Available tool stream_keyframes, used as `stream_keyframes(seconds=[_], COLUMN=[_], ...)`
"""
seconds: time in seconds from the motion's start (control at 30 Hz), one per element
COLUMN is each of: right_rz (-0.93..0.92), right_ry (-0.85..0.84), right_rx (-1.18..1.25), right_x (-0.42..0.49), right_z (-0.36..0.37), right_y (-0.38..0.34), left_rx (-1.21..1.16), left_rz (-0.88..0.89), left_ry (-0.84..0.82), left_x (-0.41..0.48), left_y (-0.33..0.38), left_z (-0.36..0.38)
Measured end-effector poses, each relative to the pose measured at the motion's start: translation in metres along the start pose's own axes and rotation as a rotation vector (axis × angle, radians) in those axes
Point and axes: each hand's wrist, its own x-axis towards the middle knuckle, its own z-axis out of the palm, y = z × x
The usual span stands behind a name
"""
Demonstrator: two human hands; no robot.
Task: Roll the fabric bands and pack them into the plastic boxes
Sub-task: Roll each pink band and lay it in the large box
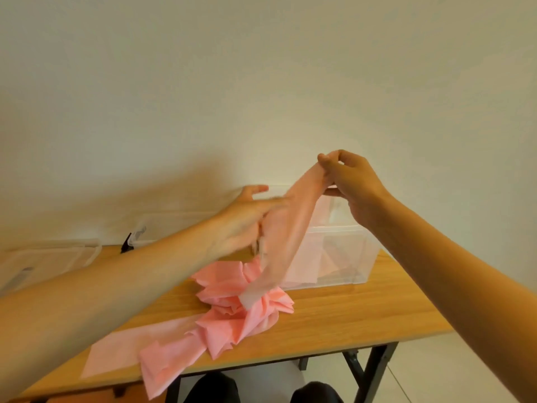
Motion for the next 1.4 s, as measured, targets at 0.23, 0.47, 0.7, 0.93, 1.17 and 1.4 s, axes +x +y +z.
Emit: stream_keyframes(seconds=[0.23, 0.47, 0.7, 0.93, 1.17, 1.4], right_rz=[-0.061, -0.124, 0.143, 0.223, 0.026, -0.167], right_ry=[0.056, 0.113, -0.205, -0.417, -0.256, -0.245], right_rx=[-0.126, -0.213, 0.448, 0.558, 0.155, 0.065], right_x=[0.006, 0.017, 0.016, -0.026, -0.021, 0.006], right_z=[0.004, 0.021, 0.016, 0.044, 0.048, 0.046], right_y=[-0.02, -0.031, 0.014, 0.067, 0.065, -0.002], left_rx=[0.043, 0.014, -0.132, -0.105, 0.014, 0.059], left_rz=[-0.325, -0.175, 0.115, 0.214, 0.291, 0.231], left_ry=[-0.174, -0.101, -0.233, -0.343, -0.352, -0.401], left_x=[-0.026, -0.023, -0.013, 0.011, 0.019, 0.02], left_y=[-0.034, -0.038, 0.038, 0.07, 0.08, 0.041], left_z=[-0.019, -0.012, -0.023, -0.031, -0.048, -0.056])
